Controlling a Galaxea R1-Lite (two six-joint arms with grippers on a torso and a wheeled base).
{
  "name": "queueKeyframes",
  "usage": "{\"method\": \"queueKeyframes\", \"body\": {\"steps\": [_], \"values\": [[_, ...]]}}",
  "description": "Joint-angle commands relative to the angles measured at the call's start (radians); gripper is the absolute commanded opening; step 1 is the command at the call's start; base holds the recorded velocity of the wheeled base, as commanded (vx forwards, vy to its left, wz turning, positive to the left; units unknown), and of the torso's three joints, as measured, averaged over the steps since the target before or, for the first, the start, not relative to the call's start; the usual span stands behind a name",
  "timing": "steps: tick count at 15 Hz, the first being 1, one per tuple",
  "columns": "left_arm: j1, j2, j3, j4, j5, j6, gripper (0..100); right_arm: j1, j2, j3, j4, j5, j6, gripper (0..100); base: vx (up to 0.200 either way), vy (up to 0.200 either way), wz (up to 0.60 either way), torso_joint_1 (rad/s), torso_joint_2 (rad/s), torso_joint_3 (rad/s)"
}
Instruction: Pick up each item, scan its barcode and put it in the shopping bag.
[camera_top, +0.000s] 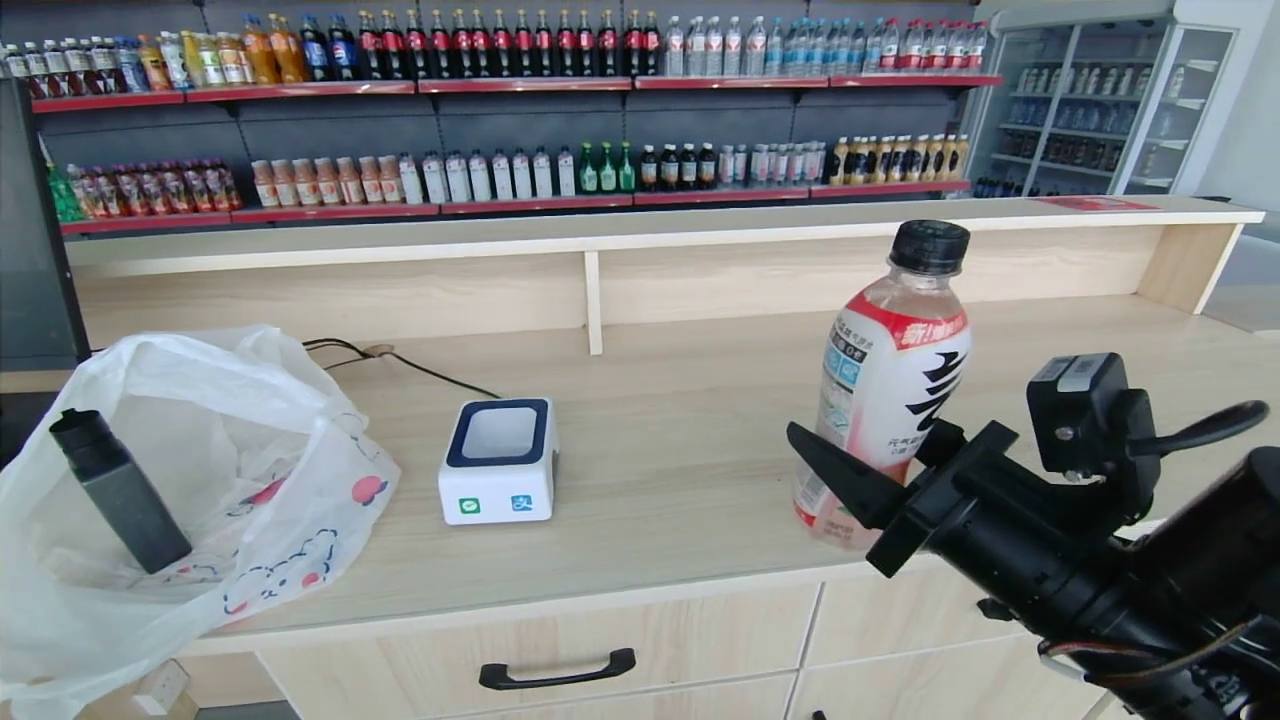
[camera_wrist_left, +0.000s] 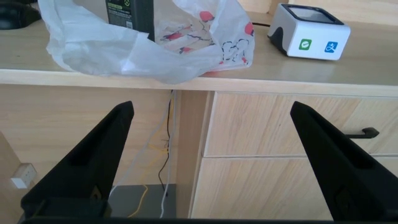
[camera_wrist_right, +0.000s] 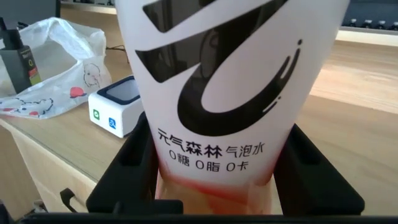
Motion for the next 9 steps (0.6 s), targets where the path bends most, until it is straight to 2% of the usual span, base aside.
{"method": "queueKeyframes", "body": {"steps": [1,9], "values": [[0.000,0.001,0.000,0.000,0.000,0.000,100,-0.003,0.009,-0.004,0.007,-0.002,0.000,0,0.000,0.000,0.00,0.000,0.00,0.000],[0.000,0.001,0.000,0.000,0.000,0.000,100,-0.028,0.003,-0.039,0.007,-0.002,0.021,0,0.000,0.200,0.00,0.007,0.00,0.000]]}}
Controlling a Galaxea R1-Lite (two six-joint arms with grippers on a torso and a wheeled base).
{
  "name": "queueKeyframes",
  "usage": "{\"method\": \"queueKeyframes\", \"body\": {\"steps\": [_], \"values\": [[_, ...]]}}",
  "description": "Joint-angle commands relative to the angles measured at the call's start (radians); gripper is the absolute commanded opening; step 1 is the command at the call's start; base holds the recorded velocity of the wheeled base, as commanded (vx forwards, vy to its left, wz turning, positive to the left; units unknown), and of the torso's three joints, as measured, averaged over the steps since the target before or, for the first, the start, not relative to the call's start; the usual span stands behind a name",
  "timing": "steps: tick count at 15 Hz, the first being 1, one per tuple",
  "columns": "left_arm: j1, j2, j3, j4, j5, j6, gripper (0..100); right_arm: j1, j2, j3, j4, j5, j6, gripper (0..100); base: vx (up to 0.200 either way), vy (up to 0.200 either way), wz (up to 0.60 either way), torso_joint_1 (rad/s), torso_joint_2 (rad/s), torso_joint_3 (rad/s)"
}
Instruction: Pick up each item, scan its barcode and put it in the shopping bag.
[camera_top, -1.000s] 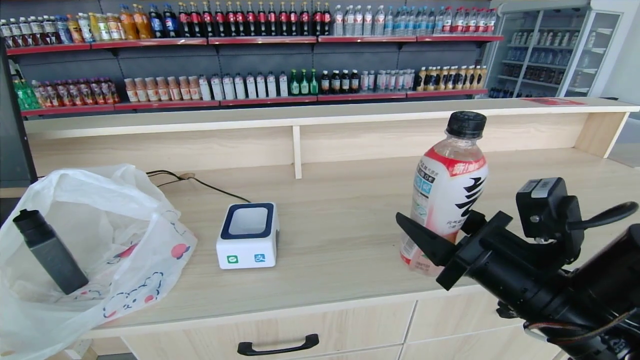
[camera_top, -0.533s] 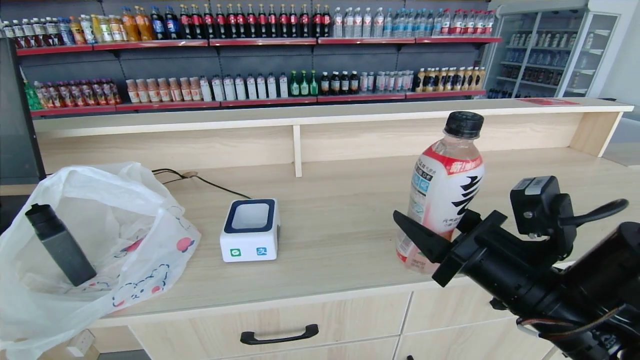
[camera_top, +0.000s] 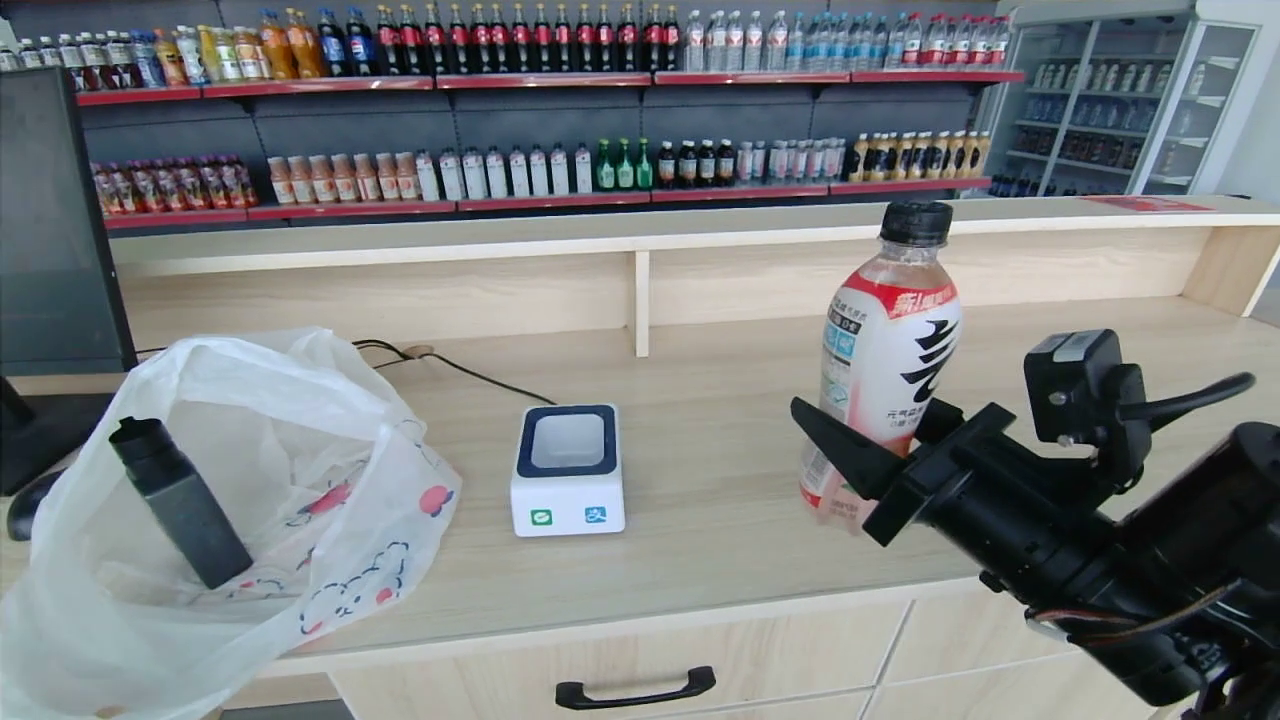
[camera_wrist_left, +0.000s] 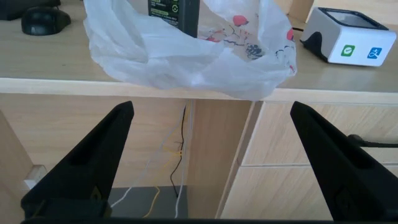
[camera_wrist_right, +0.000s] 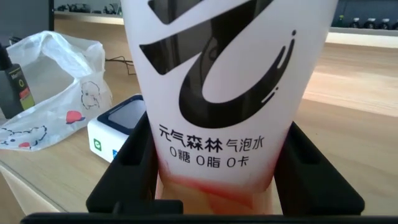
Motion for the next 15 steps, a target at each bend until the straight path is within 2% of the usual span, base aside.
{"method": "queueKeyframes", "body": {"steps": [1,15], "values": [[0.000,0.001,0.000,0.000,0.000,0.000,100,-0.006,-0.007,0.000,-0.001,0.000,0.000,0,0.000,0.200,0.00,0.002,0.00,0.002],[0.000,0.001,0.000,0.000,0.000,0.000,100,-0.039,-0.047,0.024,-0.001,0.000,-0.003,0,0.000,0.200,0.00,0.001,0.00,0.001]]}}
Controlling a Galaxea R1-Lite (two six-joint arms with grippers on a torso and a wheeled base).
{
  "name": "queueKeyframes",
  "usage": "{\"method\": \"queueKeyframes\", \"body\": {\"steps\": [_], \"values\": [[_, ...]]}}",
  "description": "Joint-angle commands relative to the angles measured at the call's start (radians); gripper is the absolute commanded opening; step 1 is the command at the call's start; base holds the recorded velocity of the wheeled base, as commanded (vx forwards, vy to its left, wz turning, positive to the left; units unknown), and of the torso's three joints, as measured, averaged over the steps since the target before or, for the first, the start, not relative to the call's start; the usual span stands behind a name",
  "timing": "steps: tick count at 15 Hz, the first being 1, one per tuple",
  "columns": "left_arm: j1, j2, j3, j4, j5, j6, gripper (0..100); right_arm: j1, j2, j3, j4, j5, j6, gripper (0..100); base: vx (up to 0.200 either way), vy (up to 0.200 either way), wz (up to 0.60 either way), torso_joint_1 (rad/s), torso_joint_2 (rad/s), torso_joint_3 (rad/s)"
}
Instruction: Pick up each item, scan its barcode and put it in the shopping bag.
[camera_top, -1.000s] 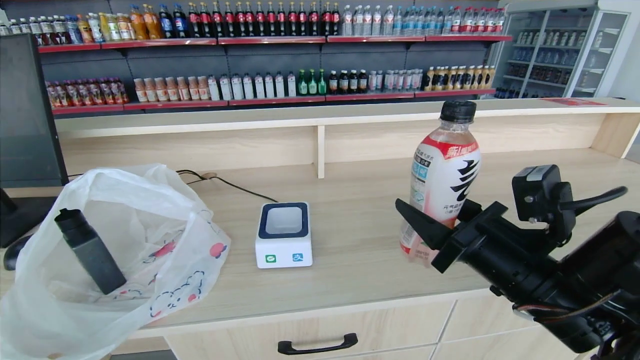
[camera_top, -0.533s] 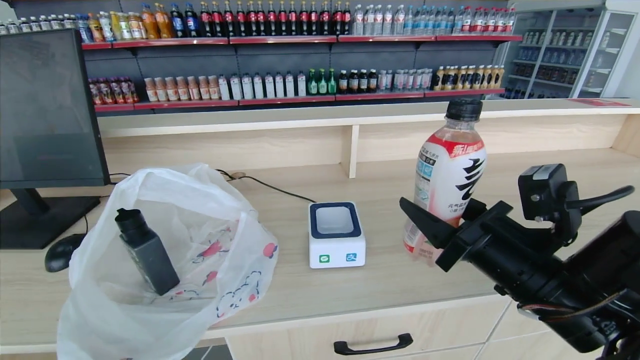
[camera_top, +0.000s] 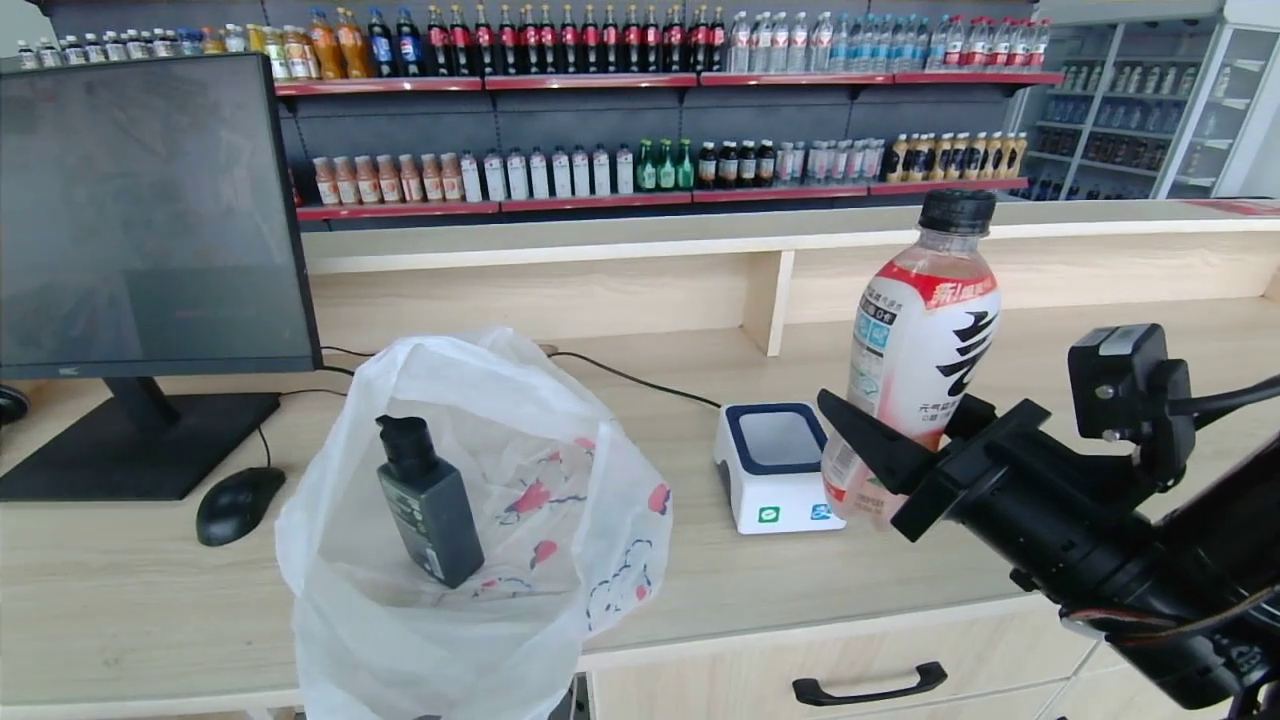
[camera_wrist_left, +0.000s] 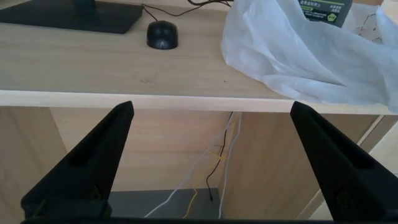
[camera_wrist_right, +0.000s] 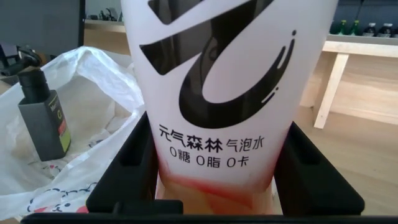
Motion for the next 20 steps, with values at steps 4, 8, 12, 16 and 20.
{"method": "queueKeyframes", "body": {"steps": [4,8,12,16,20], "values": [[0.000,0.001,0.000,0.000,0.000,-0.001,100,-0.019,-0.003,0.000,-0.001,-0.013,-0.017,0,0.000,0.000,0.00,0.000,0.00,0.000],[0.000,0.001,0.000,0.000,0.000,-0.002,100,-0.066,0.004,-0.034,-0.001,-0.008,-0.150,0,0.000,0.000,0.00,0.000,0.00,0.000],[0.000,0.001,0.000,0.000,0.000,-0.002,100,-0.140,0.050,-0.093,-0.001,0.096,-0.405,0,0.000,0.000,0.00,0.000,0.00,0.000],[0.000,0.001,0.000,0.000,0.000,-0.002,100,-0.092,0.135,-0.112,-0.001,0.102,-0.664,0,0.000,0.000,0.00,0.000,0.00,0.000],[0.000,0.001,0.000,0.000,0.000,-0.002,100,-0.098,0.156,-0.106,-0.001,0.202,-0.876,0,0.000,0.000,0.00,0.000,0.00,0.000]]}}
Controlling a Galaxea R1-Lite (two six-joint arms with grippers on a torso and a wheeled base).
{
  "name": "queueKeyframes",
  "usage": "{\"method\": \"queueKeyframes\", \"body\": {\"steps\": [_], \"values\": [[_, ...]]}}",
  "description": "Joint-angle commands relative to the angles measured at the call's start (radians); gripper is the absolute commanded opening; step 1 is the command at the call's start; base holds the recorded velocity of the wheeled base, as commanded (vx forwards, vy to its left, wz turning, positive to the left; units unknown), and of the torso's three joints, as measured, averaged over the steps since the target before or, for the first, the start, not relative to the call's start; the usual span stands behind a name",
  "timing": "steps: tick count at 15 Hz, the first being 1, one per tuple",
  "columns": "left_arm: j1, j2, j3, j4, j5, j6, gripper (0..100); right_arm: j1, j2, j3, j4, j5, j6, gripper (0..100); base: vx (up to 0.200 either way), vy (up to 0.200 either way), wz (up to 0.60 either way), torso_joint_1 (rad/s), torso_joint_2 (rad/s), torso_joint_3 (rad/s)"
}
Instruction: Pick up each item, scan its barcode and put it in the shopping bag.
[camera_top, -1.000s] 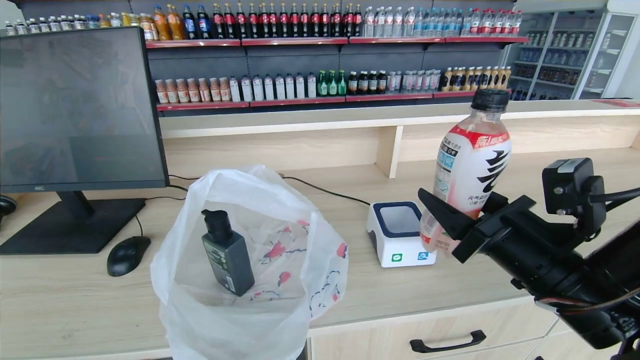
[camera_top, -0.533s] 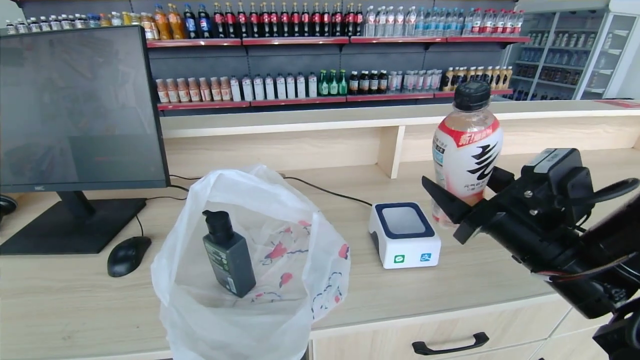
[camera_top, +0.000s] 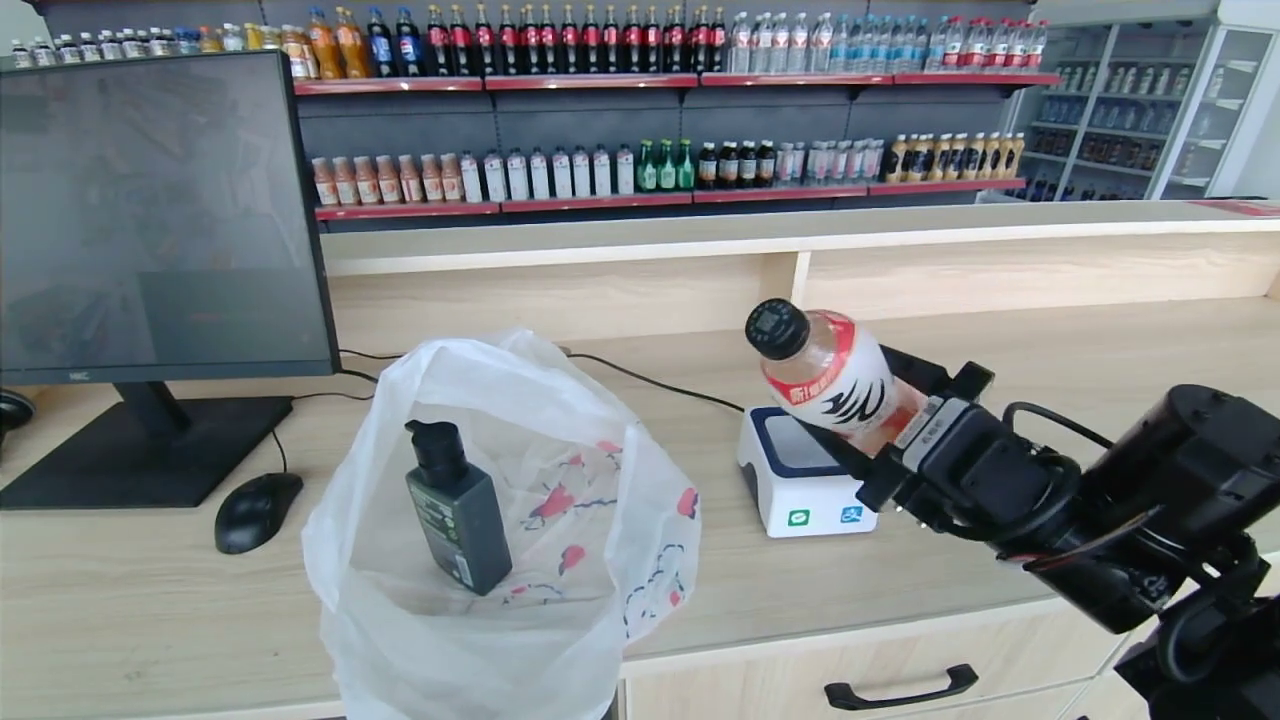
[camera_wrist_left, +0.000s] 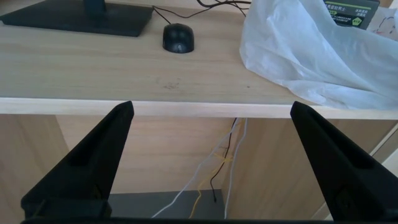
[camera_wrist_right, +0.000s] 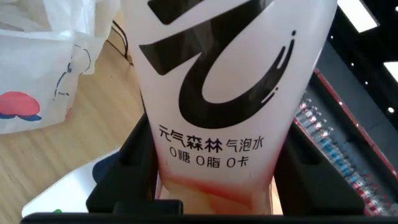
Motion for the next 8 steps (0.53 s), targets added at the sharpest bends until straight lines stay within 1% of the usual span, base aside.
{"method": "queueKeyframes", "body": {"steps": [1,3,6,8], "values": [[0.000,0.001,0.000,0.000,0.000,0.000,100,-0.014,0.042,-0.006,-0.001,0.070,-0.076,0,0.000,0.000,0.00,0.000,0.00,0.000],[0.000,0.001,0.000,0.000,0.000,0.000,100,-0.022,0.059,-0.006,-0.001,0.130,-0.170,0,0.000,0.000,0.00,0.000,0.00,0.000],[0.000,0.001,0.000,0.000,0.000,0.000,100,-0.048,0.061,-0.008,-0.001,0.150,-0.231,0,0.000,0.000,0.00,0.000,0.00,0.000],[0.000,0.001,0.000,0.000,0.000,-0.002,100,-0.048,0.062,-0.033,-0.001,0.193,-0.276,0,0.000,0.000,0.00,0.000,0.00,0.000]]}}
